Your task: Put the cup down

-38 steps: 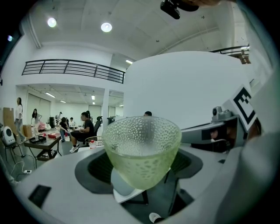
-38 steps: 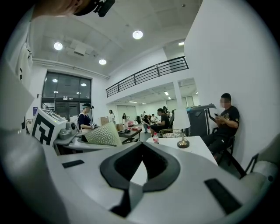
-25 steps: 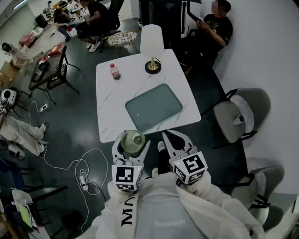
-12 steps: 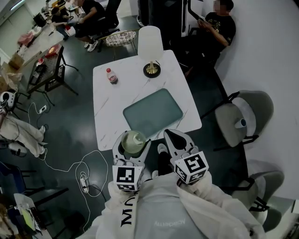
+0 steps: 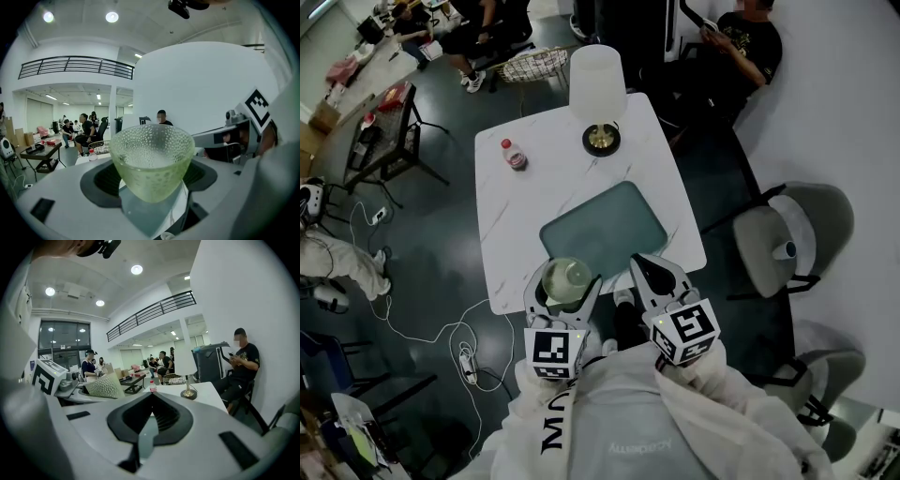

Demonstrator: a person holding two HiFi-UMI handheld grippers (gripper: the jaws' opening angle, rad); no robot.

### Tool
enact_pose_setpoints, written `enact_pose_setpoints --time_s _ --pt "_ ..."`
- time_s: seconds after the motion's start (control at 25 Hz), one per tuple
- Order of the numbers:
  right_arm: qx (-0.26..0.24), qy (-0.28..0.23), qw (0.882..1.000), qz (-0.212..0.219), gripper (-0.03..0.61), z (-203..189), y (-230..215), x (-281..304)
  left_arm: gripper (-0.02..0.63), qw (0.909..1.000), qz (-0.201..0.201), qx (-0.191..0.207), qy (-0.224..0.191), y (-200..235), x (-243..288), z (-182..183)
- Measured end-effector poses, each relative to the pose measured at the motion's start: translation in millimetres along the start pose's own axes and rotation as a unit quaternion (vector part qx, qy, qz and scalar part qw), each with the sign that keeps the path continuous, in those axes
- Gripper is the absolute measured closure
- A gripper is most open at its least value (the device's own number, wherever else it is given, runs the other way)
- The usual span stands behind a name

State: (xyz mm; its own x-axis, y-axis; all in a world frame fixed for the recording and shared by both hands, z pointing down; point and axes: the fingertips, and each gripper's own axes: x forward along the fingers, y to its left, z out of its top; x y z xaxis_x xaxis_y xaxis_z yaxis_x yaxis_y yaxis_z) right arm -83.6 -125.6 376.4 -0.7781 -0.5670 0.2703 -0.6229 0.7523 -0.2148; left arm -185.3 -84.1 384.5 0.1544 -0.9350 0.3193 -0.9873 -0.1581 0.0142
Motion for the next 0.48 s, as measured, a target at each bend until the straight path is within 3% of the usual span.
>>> enact_pose_setpoints --time_s 0.48 --pt "0.030 0.013 0.999 -0.013 0.572 1 -46 36 0.227 0.9995 -0.012 0.001 0.028 9 61 -7"
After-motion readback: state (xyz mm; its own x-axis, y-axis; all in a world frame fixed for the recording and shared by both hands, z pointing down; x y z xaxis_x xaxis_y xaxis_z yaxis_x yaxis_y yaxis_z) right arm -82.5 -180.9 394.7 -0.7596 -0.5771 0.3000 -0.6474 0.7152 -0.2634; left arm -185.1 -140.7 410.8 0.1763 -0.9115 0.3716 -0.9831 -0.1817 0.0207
